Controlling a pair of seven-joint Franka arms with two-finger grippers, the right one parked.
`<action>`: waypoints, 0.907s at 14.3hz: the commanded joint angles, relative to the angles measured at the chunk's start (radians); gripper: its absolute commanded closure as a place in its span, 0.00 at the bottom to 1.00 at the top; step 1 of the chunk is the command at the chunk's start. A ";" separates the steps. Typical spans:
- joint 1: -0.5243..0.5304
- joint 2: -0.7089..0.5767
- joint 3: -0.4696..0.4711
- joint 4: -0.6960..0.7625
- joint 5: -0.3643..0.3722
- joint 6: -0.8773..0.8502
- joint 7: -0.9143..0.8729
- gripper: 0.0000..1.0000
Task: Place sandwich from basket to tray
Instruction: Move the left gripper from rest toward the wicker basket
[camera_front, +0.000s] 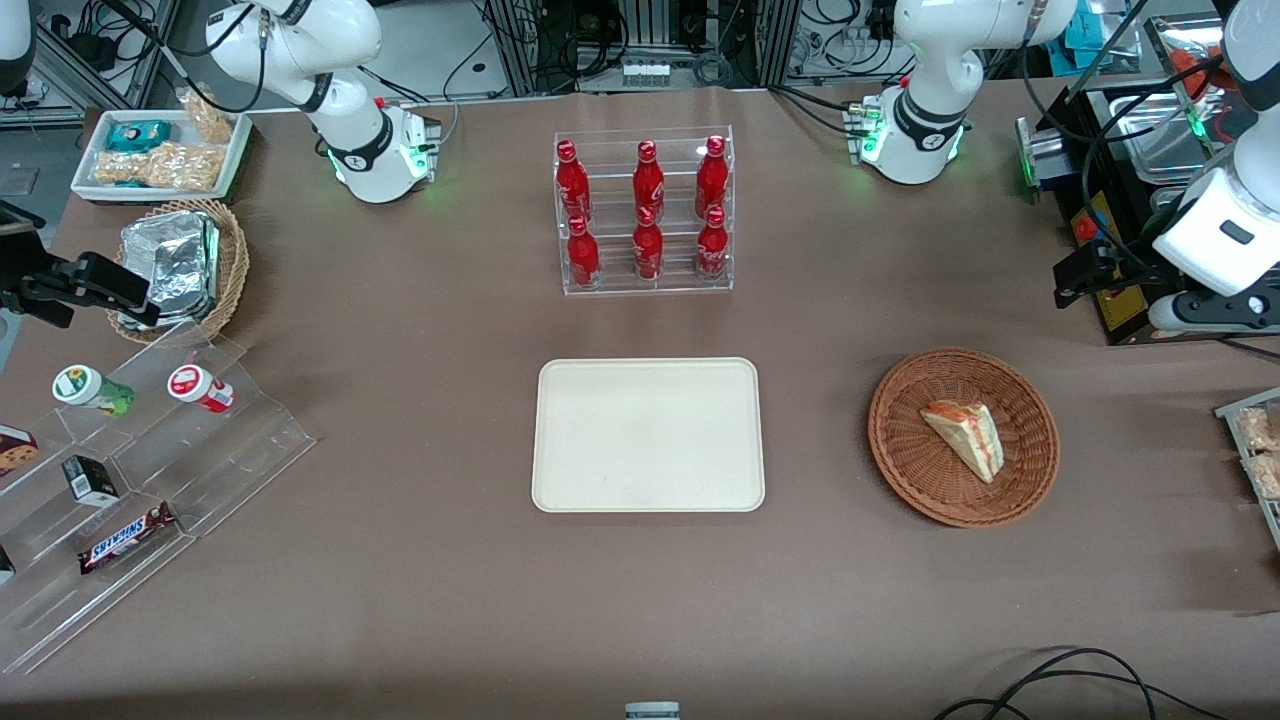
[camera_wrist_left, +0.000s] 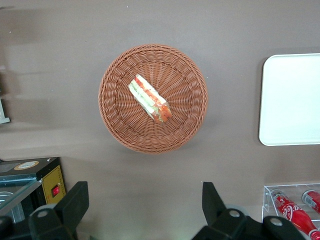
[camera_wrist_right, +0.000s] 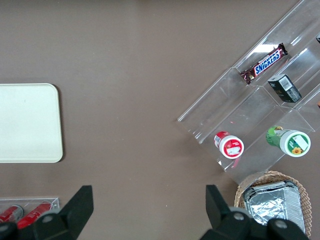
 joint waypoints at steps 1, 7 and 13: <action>-0.007 0.039 0.003 0.061 -0.006 -0.045 -0.016 0.00; -0.009 0.043 0.003 0.052 -0.007 -0.071 -0.018 0.00; -0.010 0.110 0.003 -0.026 0.001 -0.038 -0.050 0.00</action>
